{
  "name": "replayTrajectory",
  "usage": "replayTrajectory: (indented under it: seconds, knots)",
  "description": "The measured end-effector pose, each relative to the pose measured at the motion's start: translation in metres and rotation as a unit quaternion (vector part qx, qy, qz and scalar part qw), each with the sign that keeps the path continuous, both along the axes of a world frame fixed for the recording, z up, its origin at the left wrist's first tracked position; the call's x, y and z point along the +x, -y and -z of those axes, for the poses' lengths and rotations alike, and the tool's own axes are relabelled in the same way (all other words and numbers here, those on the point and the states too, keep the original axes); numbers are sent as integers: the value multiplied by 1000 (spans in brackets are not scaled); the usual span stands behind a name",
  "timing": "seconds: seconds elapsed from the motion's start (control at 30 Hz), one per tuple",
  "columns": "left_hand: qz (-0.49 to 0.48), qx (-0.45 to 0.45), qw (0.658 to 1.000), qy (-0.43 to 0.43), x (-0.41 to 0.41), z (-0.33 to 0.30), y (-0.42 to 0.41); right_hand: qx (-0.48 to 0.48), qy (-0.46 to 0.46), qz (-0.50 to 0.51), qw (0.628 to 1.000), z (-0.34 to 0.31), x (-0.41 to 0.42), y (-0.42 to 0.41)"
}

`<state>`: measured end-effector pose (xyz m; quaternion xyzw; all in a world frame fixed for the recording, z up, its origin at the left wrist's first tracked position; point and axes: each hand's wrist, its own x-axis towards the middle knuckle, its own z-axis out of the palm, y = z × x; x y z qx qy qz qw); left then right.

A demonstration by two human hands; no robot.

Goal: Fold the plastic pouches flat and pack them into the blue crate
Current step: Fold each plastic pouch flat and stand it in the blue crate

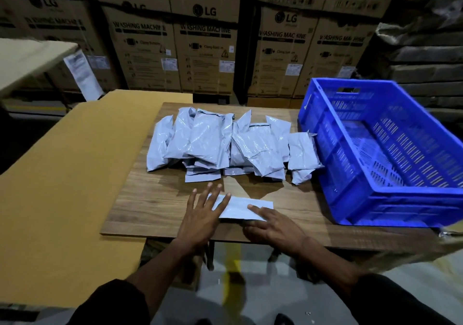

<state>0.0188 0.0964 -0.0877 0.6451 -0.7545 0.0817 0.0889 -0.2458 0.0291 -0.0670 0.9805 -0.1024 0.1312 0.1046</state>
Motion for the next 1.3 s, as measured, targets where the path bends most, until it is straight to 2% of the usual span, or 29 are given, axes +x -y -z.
replayTrajectory:
  seconds: [0.1, 0.17, 0.2, 0.27, 0.33, 0.4, 0.47, 0.53, 0.6, 0.67, 0.77, 0.83, 1.0, 1.07, 1.13, 1.3]
  knots:
    - [-42, -80, 995, -45, -2, -10, -3, 69, 114, 40, 990, -23, 16, -4]
    - [-46, -120, 989, -66, -1, -15, -7, 154, 186, 69, 968, -35, 22, -8]
    - [-30, -136, 988, -68, -1, -17, -7, 220, 215, 80, 948, -38, 22, -7]
    - [23, -144, 987, -69, 1, -16, -6, 371, 254, 124, 884, -42, 20, -2]
    - [71, -109, 990, -56, 0, -9, -2, 471, 227, 174, 834, -48, 17, 10]
    - [77, -47, 995, -36, -3, 5, 1, 504, 163, 212, 821, -52, 14, 25]
    - [58, 17, 998, -30, -7, 16, 2, 489, 115, 249, 828, -47, 11, 39]
    - [39, 44, 998, -30, -14, 23, 2, 381, 100, 287, 873, -36, 12, 44]
    - [7, 26, 999, -40, -23, 22, 2, 276, 135, 310, 900, -22, 20, 31]
    - [-9, -24, 998, -51, -31, 19, 2, 262, 160, 289, 907, -8, 33, 6]
    - [42, -98, 989, -104, -39, 19, 10, 249, 96, 280, 922, 14, 43, -15]
    - [64, -96, 979, -166, -45, 19, 20, 256, 73, 292, 919, 22, 42, -17]
    - [44, -72, 978, -188, -50, 31, 34, 290, 91, 322, 897, 22, 51, -17]
    - [26, -61, 972, -227, -51, 28, 35, 295, 91, 339, 888, 23, 56, -16]
    - [0, -46, 967, -253, -54, 22, 36, 277, 77, 343, 894, 24, 57, -18]
    - [-29, -27, 987, -157, -55, 21, 33, 284, 4, 349, 893, 20, 57, -16]
